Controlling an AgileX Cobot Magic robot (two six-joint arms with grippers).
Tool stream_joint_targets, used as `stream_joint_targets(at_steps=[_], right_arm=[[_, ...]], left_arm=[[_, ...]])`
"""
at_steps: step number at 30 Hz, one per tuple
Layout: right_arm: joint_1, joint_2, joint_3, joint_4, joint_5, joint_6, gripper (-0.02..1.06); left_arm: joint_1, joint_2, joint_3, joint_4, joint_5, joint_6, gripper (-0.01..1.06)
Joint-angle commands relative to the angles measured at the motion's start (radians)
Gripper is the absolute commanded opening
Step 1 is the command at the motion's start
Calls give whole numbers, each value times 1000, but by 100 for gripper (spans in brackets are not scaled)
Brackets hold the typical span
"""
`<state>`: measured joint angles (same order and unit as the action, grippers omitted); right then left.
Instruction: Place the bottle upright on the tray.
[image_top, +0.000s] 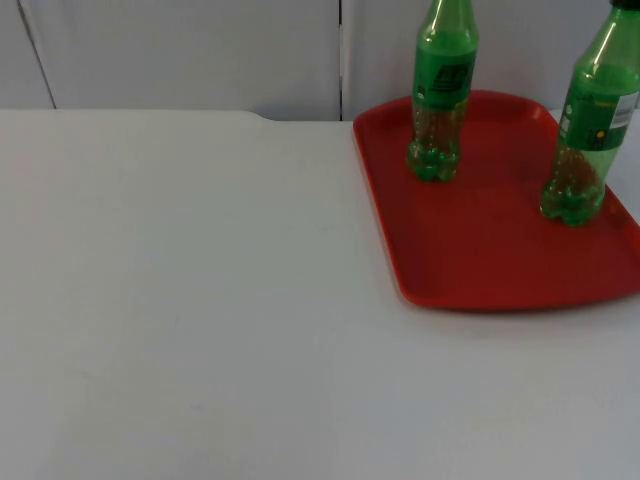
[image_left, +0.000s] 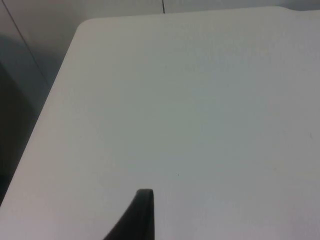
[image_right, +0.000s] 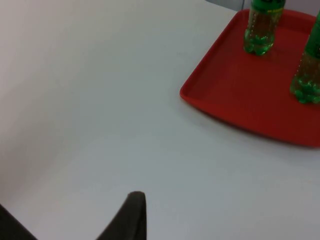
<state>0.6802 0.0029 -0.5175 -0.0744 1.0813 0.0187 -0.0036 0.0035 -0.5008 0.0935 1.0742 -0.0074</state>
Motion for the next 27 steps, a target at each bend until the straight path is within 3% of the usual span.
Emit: stream_joint_targets(at_steps=[1,7,27], right_arm=[[1,-3,3,1,-4,-8,105],[-15,-3,3,1,-4,-8,105],[-375,-3,3,1,-4,-8,105]], left_arm=[[4,-4,7,4,-2,-6,105],[4,-4,7,4,-2,-6,105],[4,-4,7,4,-2,-6,105]])
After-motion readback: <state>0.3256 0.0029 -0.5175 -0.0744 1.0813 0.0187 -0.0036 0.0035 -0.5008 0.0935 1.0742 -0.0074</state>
